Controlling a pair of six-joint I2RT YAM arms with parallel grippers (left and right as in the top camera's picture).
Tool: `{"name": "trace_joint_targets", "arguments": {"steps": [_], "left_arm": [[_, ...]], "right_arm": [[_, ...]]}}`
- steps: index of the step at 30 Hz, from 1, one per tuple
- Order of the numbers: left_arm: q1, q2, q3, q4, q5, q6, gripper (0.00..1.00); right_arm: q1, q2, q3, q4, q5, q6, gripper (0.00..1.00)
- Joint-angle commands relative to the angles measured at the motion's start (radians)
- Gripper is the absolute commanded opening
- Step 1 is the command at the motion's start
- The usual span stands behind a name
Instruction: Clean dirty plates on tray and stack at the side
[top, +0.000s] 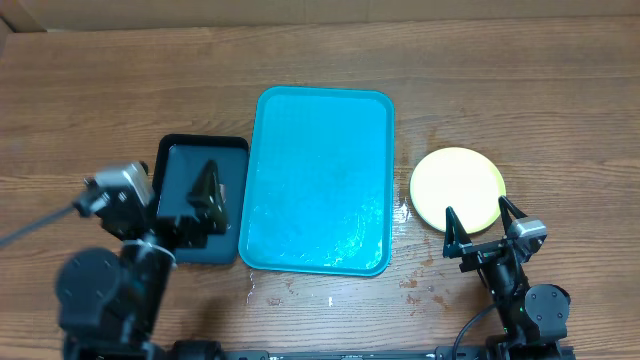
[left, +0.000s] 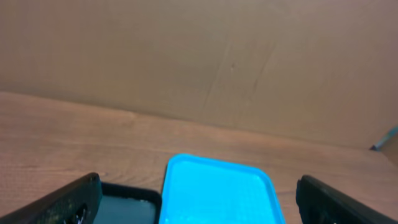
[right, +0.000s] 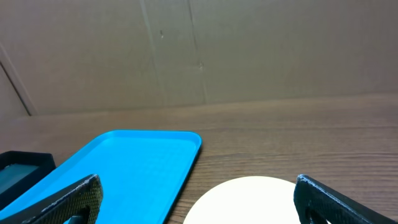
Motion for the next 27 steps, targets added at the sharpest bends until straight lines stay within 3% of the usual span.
{"name": "trace_joint_targets", "arguments": {"steps": [1, 5, 13, 16, 22, 27], "left_arm": [[-0.004, -0.154, -0.214, 0.105, -0.028, 0.026, 1.00], [-0.003, -0.305, -0.411, 0.206, -0.032, 0.026, 1.00], [0.000, -0.530, -0.618, 0.228, -0.082, 0.026, 1.00], [0.000, -0.537, -0.685, 0.289, -0.114, 0.026, 1.00], [-0.001, -0.538, -0.895, 0.562, -0.112, -0.017, 1.00], [-0.002, -0.538, -0.903, 0.537, -0.116, -0.050, 1.00]], "right_arm": [[-0.006, -0.010, -0.010, 0.006, 0.009, -0.001, 1.00], [-0.006, -0.010, -0.010, 0.006, 0.009, -0.001, 1.00], [-0.006, -0.010, -0.010, 0.006, 0.009, -0.001, 0.99], [-0.006, -0.010, -0.010, 0.006, 0.009, -0.001, 1.00], [-0.006, -0.010, -0.010, 0.006, 0.009, -0.001, 1.00], [-0.006, -0.010, -0.010, 0.006, 0.009, -0.001, 1.00]]}}
